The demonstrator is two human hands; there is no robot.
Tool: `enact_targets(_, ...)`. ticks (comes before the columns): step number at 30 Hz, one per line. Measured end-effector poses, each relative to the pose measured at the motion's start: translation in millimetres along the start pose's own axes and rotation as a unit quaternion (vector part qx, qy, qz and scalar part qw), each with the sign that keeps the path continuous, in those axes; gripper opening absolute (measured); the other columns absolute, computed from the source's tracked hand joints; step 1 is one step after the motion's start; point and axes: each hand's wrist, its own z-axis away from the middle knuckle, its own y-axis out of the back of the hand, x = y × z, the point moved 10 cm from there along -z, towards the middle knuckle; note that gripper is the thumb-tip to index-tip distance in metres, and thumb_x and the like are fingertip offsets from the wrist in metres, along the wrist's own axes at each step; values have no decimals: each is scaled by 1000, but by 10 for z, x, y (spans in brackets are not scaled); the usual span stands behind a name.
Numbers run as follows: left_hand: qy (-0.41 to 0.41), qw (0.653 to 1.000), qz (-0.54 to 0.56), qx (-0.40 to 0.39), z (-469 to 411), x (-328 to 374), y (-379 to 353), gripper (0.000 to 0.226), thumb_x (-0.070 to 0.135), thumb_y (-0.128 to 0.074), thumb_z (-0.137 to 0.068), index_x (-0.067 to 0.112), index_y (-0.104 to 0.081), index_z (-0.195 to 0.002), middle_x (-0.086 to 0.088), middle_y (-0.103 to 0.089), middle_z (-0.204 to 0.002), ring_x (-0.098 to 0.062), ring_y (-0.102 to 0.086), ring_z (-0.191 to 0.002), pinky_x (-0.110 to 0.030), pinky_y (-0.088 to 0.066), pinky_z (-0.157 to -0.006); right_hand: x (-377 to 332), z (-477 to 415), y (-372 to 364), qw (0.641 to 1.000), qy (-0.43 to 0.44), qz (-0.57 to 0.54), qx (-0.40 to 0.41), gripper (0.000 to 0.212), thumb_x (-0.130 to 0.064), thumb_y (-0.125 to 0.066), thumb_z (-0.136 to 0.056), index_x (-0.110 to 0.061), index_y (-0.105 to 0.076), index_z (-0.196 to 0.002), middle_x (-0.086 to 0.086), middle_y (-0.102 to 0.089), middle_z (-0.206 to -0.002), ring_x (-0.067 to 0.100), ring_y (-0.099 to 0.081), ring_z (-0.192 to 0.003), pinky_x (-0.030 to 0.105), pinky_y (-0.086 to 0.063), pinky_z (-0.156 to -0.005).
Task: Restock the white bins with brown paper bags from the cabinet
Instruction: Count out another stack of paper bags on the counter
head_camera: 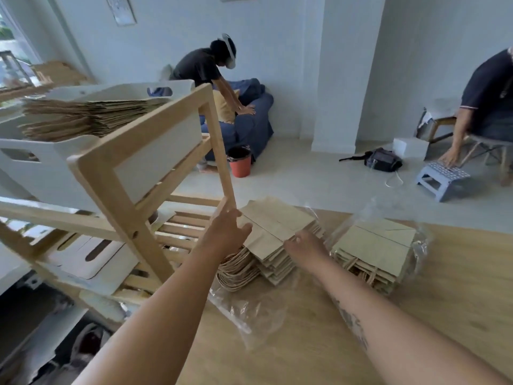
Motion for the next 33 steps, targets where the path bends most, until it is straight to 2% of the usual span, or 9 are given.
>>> enact_targets(4, -9, 1000, -7, -15, -556, -147, -210, 61, 48, -66, -88, 16, -53, -137, -8, -47, -145, -25, -50, -128, -42, -43, -107, 126, -70, -98, 994, -53, -93, 32, 23, -17, -50, -93, -17, -41, -72, -3, -40, -70, 11, -36, -60, 27, -24, -49)
enact_targets(10, -47, 990, -111, -69, -1212, -115, -494, 61, 50, -55, -95, 11, -49, -141, -10, -51, -141, -29, -49, -129, -41, -42, -105, 409, -308, -299, 971, -158, -170, 56, 16, -25, -49, -95, -13, -43, -104, -1, -40, -85, 12, -36, -69, 27, -29, -56)
enact_targets(13, -28, 982, -127, -137, -1443, -236, -675, 66, 56, -55, -92, 8, -46, -137, -9, -58, -128, -26, -55, -112, -37, -46, -93, 484, -344, -418, 953, -203, -220, 41, 56, -27, -49, -97, -10, -31, -147, 8, -45, -131, 18, -49, -106, 30, -42, -85)
enact_targets(16, -5, 979, -98, -179, -1525, -328, -801, 69, 57, -62, -88, 7, -45, -133, -5, -59, -118, -21, -52, -98, -31, -41, -82, 521, -354, -516, 929, -233, -285, 41, 69, -27, -49, -98, -10, -14, -154, 5, -26, -155, 23, -33, -135, 37, -30, -108)
enact_targets(20, 19, 976, -66, -205, -1553, -399, -884, 76, 62, -66, -83, 6, -48, -131, -3, -52, -108, -23, -51, -98, -31, -38, -81, 558, -380, -542, 913, -256, -312, 63, 61, -25, -53, -96, -2, -27, -146, 8, -39, -142, 21, -43, -117, 33, -33, -99)
enact_targets(25, 28, 977, -43, -205, -1520, -364, -894, 79, 60, -70, -81, 6, -49, -133, -8, -57, -126, -24, -52, -105, -30, -39, -84, 644, -495, -647, 896, -280, -329, 106, 46, -23, -58, -88, -2, -45, -128, 7, -46, -131, 21, -50, -97, 29, -40, -80)
enact_targets(27, 32, 979, -41, -199, -1490, -337, -888, 78, 57, -71, -82, 5, -48, -134, -8, -56, -129, -25, -52, -111, -30, -38, -85, 663, -526, -650, 895, -285, -311, 143, 43, -25, -58, -82, -6, -51, -120, 9, -48, -129, 24, -54, -98, 29, -43, -71)
enact_targets(31, 26, 982, -47, -180, -1470, -275, -819, 75, 56, -72, -81, 5, -50, -131, -6, -58, -120, -23, -54, -106, -29, -40, -85, 662, -541, -663, 900, -295, -279, 159, 44, -24, -58, -81, -5, -49, -119, 8, -36, -128, 34, -51, -113, 35, -46, -74)
enact_targets(33, 23, 984, -44, -168, -1469, -268, -764, 74, 55, -74, -80, 5, -50, -130, -3, -54, -111, -21, -51, -100, -29, -40, -84, 666, -550, -687, 890, -294, -316, 148, 45, -24, -59, -77, -5, -53, -117, 11, -45, -128, 35, -57, -108, 30, -45, -63)
